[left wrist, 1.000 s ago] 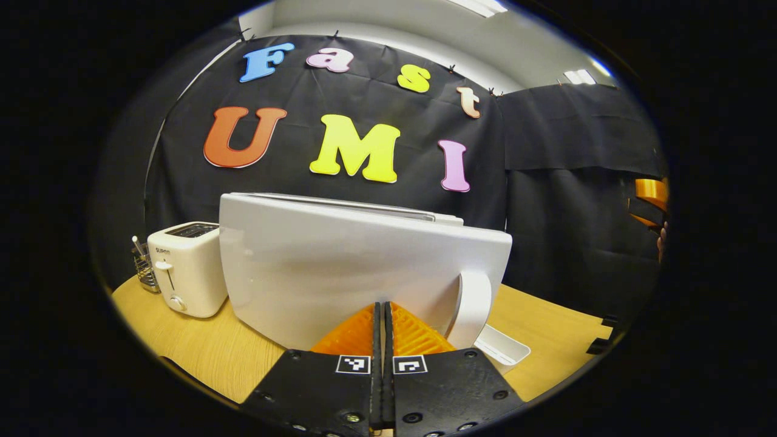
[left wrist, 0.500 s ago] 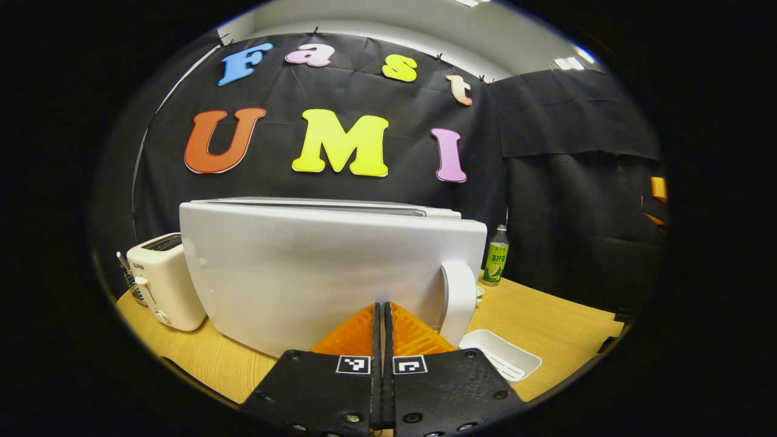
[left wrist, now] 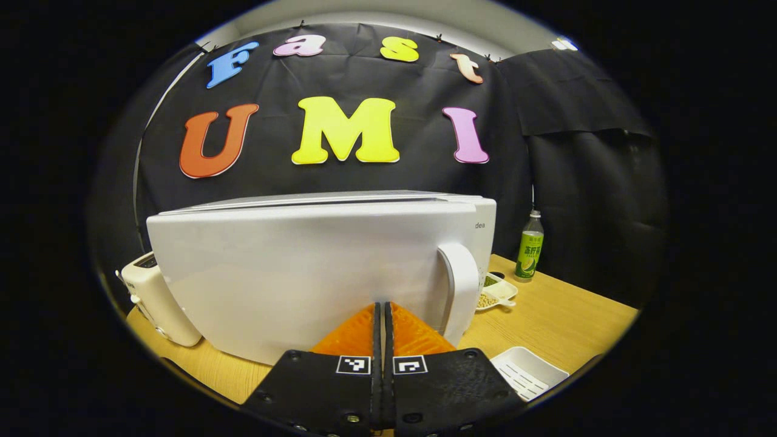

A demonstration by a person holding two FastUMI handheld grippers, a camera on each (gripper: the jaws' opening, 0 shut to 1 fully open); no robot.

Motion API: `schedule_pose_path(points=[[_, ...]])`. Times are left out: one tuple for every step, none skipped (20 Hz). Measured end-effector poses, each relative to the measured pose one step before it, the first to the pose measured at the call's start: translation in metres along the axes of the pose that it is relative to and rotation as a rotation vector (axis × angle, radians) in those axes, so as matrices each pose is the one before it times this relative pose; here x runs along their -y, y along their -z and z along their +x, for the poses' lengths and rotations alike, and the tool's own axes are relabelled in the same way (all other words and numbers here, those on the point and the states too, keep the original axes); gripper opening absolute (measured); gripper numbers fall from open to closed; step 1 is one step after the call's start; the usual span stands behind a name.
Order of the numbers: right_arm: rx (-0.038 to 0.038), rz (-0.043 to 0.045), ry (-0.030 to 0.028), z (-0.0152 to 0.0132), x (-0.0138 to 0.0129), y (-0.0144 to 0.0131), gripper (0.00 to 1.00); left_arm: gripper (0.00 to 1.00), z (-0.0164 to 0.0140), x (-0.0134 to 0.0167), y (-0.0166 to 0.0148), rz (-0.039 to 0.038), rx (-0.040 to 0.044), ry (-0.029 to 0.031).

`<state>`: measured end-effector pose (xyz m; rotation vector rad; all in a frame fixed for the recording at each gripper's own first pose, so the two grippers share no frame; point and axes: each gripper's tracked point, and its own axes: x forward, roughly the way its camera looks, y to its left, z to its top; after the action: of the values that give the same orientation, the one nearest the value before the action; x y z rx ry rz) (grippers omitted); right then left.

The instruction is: Open the microwave oven with the left hand, put the food in, and close the microwave oven.

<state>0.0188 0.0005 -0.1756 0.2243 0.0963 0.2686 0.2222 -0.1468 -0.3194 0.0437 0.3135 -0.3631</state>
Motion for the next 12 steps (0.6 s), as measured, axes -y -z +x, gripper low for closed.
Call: schedule_pose_path(points=[[0.00041,-0.00453,0.01366,0.0011,0.00268,-0.00113,1.0,0.0,0.00591,0.0007,-0.00092,-0.02004,0.00043,-0.00649],[0.00314,-0.00548,0.00904,-0.00008,-0.00057,-0.00279,1.0,0.0,0.00593,-0.0005,-0.00172,-0.018,0.00345,-0.01117],[0.00606,-0.00902,0.00194,-0.00081,-0.00158,-0.0037,1.0,0.0,0.00289,-0.00091,0.00295,-0.02897,-0.01746,-0.00904],[0.00371,-0.01373,0.00222,0.00024,-0.00137,-0.00169,1.0,0.0,0.00364,0.00038,-0.00301,-0.02277,0.00685,-0.00313],[0.00193,-0.01566,0.00437,-0.00061,-0.00142,-0.0024,1.0,0.0,0.00203,-0.00007,-0.0008,-0.01451,-0.00502,0.00192],[0.00407,-0.01153,0.00001,-0.00179,-0.0028,-0.00235,1.0,0.0,0.00323,-0.00165,-0.0015,-0.00801,0.00118,-0.00259],[0.00463,-0.00493,-0.00712,-0.00172,-0.00516,-0.00295,0.91,0.0,0.00034,-0.00676,0.00915,-0.01565,-0.05922,-0.02236],[0.00226,-0.00305,-0.00766,-0.00355,-0.00542,-0.00229,1.0,0.0,-0.00154,0.00192,-0.00861,-0.0133,0.03331,0.00785],[0.00004,-0.00216,-0.00249,-0.00218,-0.0039,-0.00062,1.0,0.0,0.00099,0.00194,0.00373,-0.00956,-0.02603,0.00389],[-0.002,-0.0016,-0.00196,-0.00165,-0.00246,-0.00087,1.0,0.0,-0.00228,0.00054,0.00099,-0.00619,-0.00338,0.00389],[-0.00508,-0.0029,-0.00048,-0.00281,-0.00278,-0.00067,1.0,0.0,0.00222,-0.00045,0.00056,-0.00556,-0.00137,0.00489],[-0.00205,-0.00371,-0.00029,-0.0024,-0.00296,-0.00143,1.0,0.0,-0.00062,0.00029,-0.00032,-0.0058,-0.00188,0.00349]])
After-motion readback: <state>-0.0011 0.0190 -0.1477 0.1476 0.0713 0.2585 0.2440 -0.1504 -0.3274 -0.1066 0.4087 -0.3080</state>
